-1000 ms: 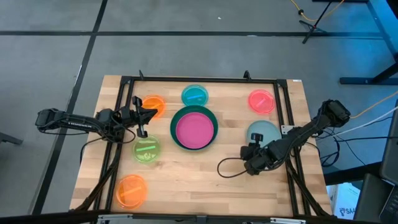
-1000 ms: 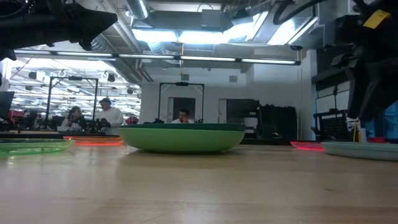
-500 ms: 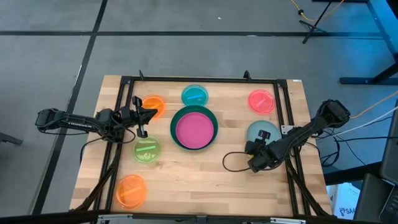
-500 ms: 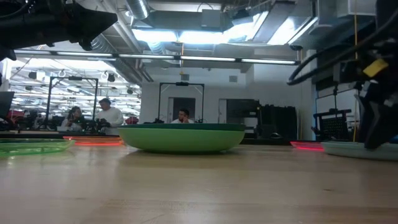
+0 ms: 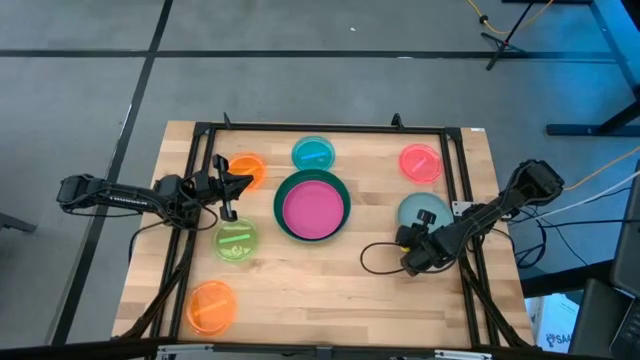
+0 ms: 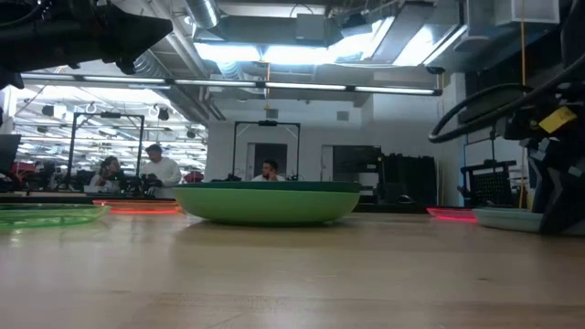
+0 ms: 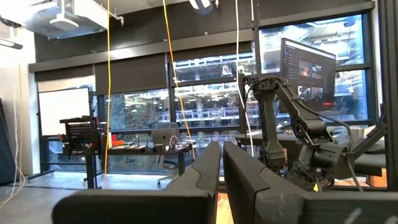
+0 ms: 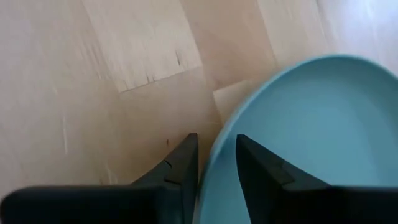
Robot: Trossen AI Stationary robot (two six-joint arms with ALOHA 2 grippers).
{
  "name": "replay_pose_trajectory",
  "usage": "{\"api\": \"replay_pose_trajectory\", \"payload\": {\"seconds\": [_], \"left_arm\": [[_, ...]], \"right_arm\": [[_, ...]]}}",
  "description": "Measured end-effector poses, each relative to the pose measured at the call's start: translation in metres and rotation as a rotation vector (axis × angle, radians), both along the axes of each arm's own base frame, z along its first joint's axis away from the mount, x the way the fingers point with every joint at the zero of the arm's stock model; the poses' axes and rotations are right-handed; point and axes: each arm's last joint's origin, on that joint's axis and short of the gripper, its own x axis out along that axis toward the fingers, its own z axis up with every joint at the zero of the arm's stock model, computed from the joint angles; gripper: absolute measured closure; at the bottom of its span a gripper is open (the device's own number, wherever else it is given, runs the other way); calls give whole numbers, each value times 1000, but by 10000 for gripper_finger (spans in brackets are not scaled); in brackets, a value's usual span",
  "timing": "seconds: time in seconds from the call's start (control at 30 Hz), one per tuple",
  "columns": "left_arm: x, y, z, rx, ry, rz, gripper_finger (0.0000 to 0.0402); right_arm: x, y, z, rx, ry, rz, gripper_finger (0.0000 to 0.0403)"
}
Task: Stack plastic plates
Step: Stack the blue plate on top of the pink plate
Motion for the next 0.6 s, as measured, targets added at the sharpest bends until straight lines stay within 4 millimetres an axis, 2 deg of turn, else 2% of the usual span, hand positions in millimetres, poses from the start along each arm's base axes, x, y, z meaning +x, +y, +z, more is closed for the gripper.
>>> {"api": "replay_pose_trajectory", "payload": {"seconds": [0.27, 0.6], "left_arm": [[0, 0, 0, 0, 0, 0, 388], [0, 0, 0, 0, 0, 0, 388]], "right_arm": [[1, 1, -1, -10, 25, 115, 392], [8, 5, 4, -26, 45, 264, 399]]}}
